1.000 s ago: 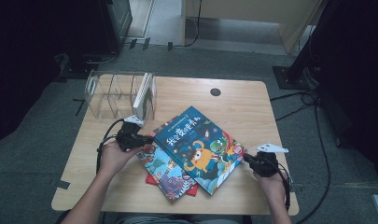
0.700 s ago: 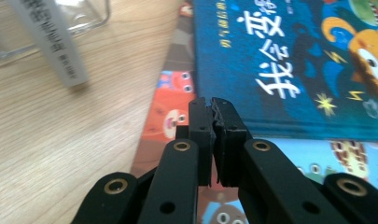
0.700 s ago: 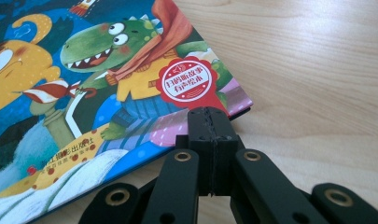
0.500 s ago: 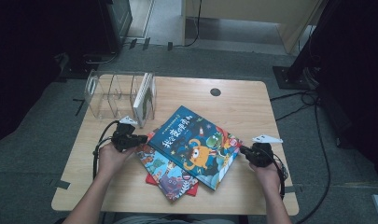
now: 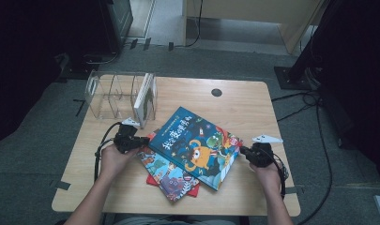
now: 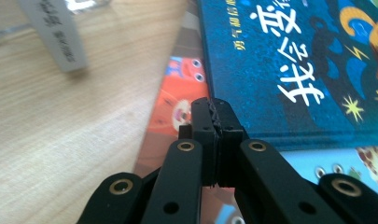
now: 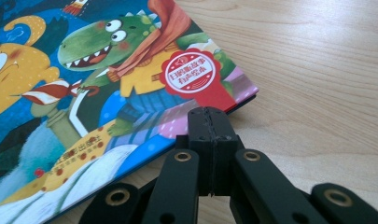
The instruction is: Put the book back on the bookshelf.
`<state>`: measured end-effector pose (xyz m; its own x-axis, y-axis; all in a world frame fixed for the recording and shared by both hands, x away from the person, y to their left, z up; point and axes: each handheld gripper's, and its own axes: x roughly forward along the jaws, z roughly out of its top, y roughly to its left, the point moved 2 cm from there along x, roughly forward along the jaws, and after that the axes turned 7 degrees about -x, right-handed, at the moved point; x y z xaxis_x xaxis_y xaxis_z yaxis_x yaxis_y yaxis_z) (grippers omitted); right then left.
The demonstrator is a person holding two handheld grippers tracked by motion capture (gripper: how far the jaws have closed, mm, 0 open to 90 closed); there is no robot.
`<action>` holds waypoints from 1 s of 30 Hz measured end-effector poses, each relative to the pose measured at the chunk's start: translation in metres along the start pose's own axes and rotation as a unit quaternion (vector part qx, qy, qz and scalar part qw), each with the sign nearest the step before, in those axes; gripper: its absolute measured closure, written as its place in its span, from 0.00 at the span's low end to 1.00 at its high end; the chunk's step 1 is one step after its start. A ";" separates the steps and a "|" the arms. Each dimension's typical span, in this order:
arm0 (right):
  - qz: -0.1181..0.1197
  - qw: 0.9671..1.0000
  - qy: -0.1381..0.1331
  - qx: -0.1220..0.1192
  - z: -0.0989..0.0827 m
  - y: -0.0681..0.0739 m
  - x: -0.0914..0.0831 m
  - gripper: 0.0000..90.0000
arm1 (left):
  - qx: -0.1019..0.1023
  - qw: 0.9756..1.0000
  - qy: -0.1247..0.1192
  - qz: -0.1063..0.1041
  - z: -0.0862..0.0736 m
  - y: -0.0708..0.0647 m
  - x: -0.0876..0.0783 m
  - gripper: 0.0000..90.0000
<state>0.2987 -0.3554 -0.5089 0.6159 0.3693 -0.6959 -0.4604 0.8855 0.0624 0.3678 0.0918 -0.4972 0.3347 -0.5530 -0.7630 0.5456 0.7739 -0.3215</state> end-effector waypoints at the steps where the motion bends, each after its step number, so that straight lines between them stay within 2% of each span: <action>1: 0.000 1.000 0.001 0.000 0.000 0.000 0.000 1.00 | 0.003 1.000 0.002 -0.001 -0.001 -0.002 0.000 1.00; 7: 0.004 1.000 0.002 0.001 0.000 -0.001 0.000 1.00 | 0.008 1.000 0.017 -0.021 -0.010 -0.010 -0.004 1.00; 11: 0.005 1.000 0.002 0.000 0.001 -0.001 0.000 1.00 | 0.014 0.999 0.022 -0.022 -0.014 -0.016 -0.005 1.00; 16: 0.007 1.000 0.002 0.002 0.002 -0.003 0.000 1.00 | 0.004 0.999 0.025 -0.037 -0.020 -0.020 -0.006 1.00; 22: 0.006 1.000 0.000 0.004 0.004 -0.005 0.001 1.00 | 0.011 0.999 0.032 -0.038 -0.026 -0.029 -0.008 1.00; 30: 0.024 1.000 0.000 -0.005 0.009 -0.003 0.004 1.00 | 0.013 0.998 0.034 -0.042 -0.035 -0.036 -0.012 1.00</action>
<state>0.3085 -0.3535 -0.5055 0.5927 0.4106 -0.6929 -0.4952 0.8642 0.0885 0.3176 0.0816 -0.4959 0.2338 -0.5924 -0.7709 0.5896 0.7169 -0.3721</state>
